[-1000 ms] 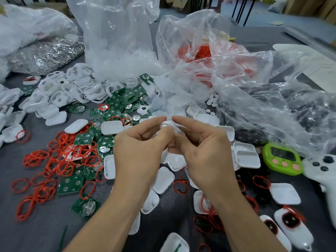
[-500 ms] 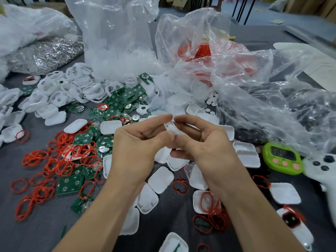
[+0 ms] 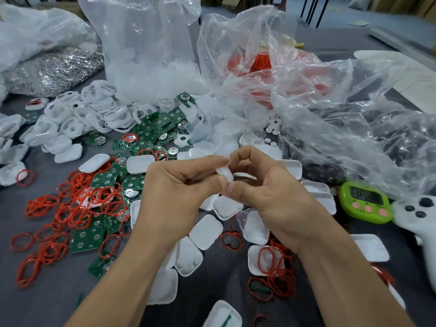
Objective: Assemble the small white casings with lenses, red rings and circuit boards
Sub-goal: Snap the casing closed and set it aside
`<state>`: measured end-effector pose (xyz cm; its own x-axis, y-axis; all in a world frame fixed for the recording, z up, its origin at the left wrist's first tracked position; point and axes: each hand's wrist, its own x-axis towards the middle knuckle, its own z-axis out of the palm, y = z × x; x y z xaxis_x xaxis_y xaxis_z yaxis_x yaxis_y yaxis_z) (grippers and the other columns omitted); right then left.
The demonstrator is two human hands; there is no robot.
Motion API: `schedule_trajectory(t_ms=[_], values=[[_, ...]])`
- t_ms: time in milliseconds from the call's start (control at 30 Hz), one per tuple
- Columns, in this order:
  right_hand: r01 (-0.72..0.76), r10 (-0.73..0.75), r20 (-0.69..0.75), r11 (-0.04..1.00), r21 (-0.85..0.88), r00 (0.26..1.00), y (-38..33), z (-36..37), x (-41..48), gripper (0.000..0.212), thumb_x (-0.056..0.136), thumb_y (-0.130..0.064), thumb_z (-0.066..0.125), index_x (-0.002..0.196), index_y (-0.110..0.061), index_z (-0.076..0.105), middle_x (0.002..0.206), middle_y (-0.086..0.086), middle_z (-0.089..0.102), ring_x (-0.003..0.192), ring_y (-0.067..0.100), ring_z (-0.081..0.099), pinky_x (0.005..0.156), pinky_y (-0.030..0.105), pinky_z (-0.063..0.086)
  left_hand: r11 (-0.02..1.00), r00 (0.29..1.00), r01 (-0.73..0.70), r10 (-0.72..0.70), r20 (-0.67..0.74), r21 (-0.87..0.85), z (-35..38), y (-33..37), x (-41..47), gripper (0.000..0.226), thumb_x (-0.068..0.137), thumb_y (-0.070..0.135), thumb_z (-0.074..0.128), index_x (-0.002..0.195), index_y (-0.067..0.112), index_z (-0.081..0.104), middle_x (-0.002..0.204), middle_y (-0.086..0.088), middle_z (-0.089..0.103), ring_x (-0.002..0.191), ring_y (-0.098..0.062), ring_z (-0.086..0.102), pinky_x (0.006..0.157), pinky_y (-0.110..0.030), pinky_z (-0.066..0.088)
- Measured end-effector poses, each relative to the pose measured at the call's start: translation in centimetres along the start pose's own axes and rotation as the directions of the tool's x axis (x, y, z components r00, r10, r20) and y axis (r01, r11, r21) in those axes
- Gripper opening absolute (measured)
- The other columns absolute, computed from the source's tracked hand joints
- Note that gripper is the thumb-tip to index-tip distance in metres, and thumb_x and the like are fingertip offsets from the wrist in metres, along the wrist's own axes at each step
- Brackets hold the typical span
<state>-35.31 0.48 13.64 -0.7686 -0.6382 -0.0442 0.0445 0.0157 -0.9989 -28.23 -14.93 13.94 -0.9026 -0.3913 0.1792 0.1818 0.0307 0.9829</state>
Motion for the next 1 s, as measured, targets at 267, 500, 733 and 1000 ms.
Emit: schedule_trajectory(t_ms=[267, 500, 733, 1000], values=[[-0.064, 0.067, -0.018, 0.986, 0.155, 0.998, -0.1, 0.7, 0.0, 0.018, 0.090, 0.006, 0.070, 0.092, -0.008, 0.059, 0.091, 0.015, 0.061, 0.088, 0.028, 0.062, 0.098, 0.058, 0.056, 0.997, 0.998, -0.004, 0.009, -0.063, 0.076, -0.2, -0.4, -0.1, 0.028, 0.077, -0.001, 0.084, 0.088, 0.024, 0.084, 0.078, -0.002, 0.080, 0.071, -0.015, 0.076, 0.072, -0.025, 0.060], [-0.139, 0.111, 0.093, 0.908, 0.394, 0.989, -1.0, 1.2, -0.4, 0.012, 0.088, -0.009, 0.066, 0.096, -0.010, 0.057, 0.093, 0.014, 0.063, 0.093, 0.033, 0.067, 0.094, 0.049, 0.060, 0.994, 0.978, -0.052, 0.069, -0.197, 0.093, 0.0, 0.1, -0.4, 0.025, 0.072, 0.019, 0.091, 0.085, 0.039, 0.083, 0.070, 0.003, 0.077, 0.062, -0.021, 0.074, 0.060, -0.022, 0.059], [-0.121, 0.119, 0.021, 0.964, 0.238, 0.993, -1.0, 1.4, -0.4, 0.021, 0.098, 0.009, 0.060, 0.107, -0.010, 0.057, 0.094, 0.019, 0.075, 0.094, 0.039, 0.076, 0.086, 0.040, 0.063, 0.990, 0.969, -0.051, 0.081, -0.233, 0.132, 0.0, -0.1, -0.2, 0.019, 0.071, 0.023, 0.091, 0.082, 0.036, 0.083, 0.067, 0.007, 0.076, 0.055, -0.008, 0.070, 0.054, -0.018, 0.054], [-0.090, 0.124, -0.143, 0.970, 0.225, 0.982, -0.5, 1.5, 0.2, 0.013, 0.099, -0.001, 0.063, 0.105, -0.012, 0.060, 0.085, 0.015, 0.078, 0.085, 0.031, 0.079, 0.068, 0.031, 0.063, 0.996, 0.977, 0.075, -0.063, -0.206, 0.052, -0.5, -0.5, 0.4, 0.022, 0.077, 0.008, 0.087, 0.091, 0.025, 0.084, 0.082, 0.004, 0.080, 0.078, -0.013, 0.078, 0.069, -0.023, 0.059]])
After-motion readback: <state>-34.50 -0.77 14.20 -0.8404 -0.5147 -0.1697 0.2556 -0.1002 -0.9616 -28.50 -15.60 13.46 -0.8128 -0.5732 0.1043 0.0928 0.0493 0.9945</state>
